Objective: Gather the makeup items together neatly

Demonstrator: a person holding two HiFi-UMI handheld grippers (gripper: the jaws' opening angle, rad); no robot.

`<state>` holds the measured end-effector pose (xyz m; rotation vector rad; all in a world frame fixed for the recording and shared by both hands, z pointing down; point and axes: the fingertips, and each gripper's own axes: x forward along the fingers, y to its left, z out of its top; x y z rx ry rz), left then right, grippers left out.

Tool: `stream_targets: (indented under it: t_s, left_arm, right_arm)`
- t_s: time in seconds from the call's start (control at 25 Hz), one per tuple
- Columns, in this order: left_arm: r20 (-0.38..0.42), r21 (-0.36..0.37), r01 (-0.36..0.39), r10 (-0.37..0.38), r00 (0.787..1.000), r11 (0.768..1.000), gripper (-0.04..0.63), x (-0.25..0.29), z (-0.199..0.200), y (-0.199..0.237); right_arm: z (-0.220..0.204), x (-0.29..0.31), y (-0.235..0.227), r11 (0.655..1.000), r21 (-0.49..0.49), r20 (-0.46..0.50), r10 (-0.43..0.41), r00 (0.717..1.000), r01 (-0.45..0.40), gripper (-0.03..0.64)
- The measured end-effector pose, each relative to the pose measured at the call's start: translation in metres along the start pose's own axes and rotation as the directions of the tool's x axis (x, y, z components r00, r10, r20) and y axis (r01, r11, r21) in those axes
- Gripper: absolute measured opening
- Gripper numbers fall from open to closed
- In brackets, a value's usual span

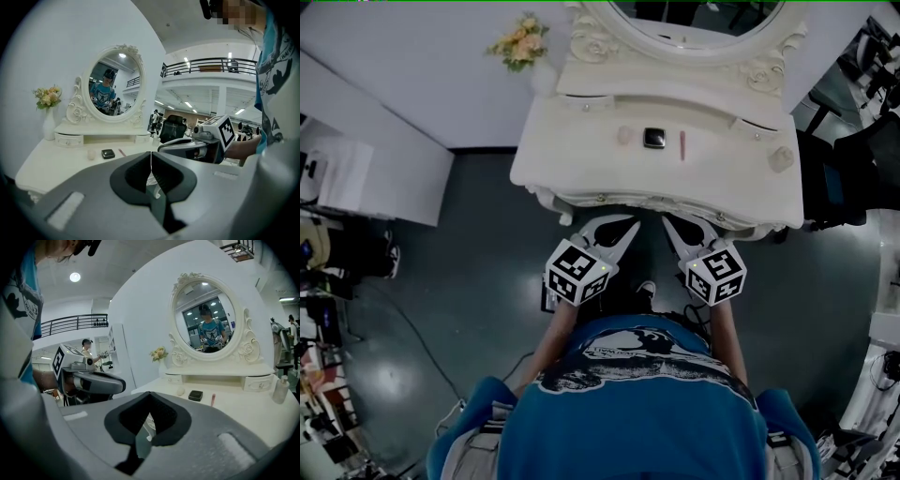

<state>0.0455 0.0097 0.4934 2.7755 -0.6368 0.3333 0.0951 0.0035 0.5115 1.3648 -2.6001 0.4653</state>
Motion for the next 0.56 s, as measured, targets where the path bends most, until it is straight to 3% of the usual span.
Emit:
stream_targets:
  t_s: [0.56]
  left_arm:
    - [0.001, 0.02, 0.021, -0.021, 1.0, 1.0, 0.014, 0.01, 0.002, -0.009]
  right_arm:
    - [-0.002, -0.005, -0.008, 1.0, 0.006, 0.002, -0.003, 1.0, 0.003, 0.002]
